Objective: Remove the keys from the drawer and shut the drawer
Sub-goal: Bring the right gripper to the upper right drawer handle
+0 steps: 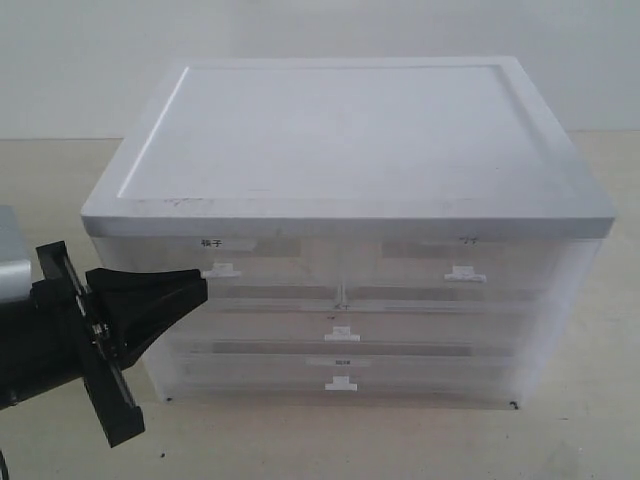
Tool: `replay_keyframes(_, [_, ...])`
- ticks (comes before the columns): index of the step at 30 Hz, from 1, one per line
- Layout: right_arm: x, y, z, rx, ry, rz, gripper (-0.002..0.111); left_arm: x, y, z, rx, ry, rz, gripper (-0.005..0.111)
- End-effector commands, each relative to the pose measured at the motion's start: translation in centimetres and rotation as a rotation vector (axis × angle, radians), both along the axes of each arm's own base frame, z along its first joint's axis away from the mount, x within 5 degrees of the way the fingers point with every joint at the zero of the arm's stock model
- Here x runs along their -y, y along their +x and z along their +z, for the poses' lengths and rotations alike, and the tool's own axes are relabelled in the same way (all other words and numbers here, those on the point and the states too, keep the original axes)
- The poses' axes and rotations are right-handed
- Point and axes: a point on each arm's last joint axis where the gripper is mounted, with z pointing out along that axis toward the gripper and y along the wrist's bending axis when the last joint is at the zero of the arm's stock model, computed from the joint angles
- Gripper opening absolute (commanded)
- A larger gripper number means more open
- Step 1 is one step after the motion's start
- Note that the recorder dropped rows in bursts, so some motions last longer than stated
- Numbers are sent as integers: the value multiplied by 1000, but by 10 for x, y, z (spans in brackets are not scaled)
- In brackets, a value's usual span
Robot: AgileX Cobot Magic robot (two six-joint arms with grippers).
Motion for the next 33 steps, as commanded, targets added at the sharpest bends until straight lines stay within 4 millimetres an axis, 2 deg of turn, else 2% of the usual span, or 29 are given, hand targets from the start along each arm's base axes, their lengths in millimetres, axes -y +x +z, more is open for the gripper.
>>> replay_keyframes(1, [0,13,-7,-416,69,-25,22,2,1,3,19,-25,-14,5])
replay_keyframes(4, [-16,25,0,-705,142,151,11,2,0,3,17,-25,-20,5])
replay_keyframes(5, [-18,25,6,-811,183,160,12,3,-1,3,18,-20,-37,5])
replay_keyframes(7, [-15,14,13,-895,145,144,22,4,-2,2,19,-16,-47,5])
replay_keyframes(8, [-17,10,16,-892,141,168,24,4,-2,2,19,-16,-50,5])
replay_keyframes(10, [-41,0,29,-844,86,370,25,4,-2,2,19,-15,-52,5])
replay_keyframes(12, [-79,-21,42,-823,-21,644,25,4,-2,2,19,-15,-52,5])
replay_keyframes(15, [-105,-49,48,-794,-183,798,25,4,-2,2,19,-15,-52,5])
replay_keyframes(19, [-133,-93,31,-797,-391,1102,25,4,-2,2,19,-14,-55,5])
replay_keyframes(20, [-140,-99,24,-722,-456,1167,25,4,-2,2,19,-14,-55,5])
replay_keyframes(23, [-154,-101,5,-514,-667,1253,28,4,-2,2,19,-15,-53,5])
replay_keyframes(27, [-170,-96,-29,-273,-935,1260,30,4,-2,2,19,-15,-53,5])
replay_keyframes(30, [-179,-93,-43,-182,-1006,1211,30,4,-2,2,19,-15,-53,5])
replay_keyframes(33, [-184,-91,-47,-138,-1051,1174,30,4,-2,2,19,-15,-53,5])
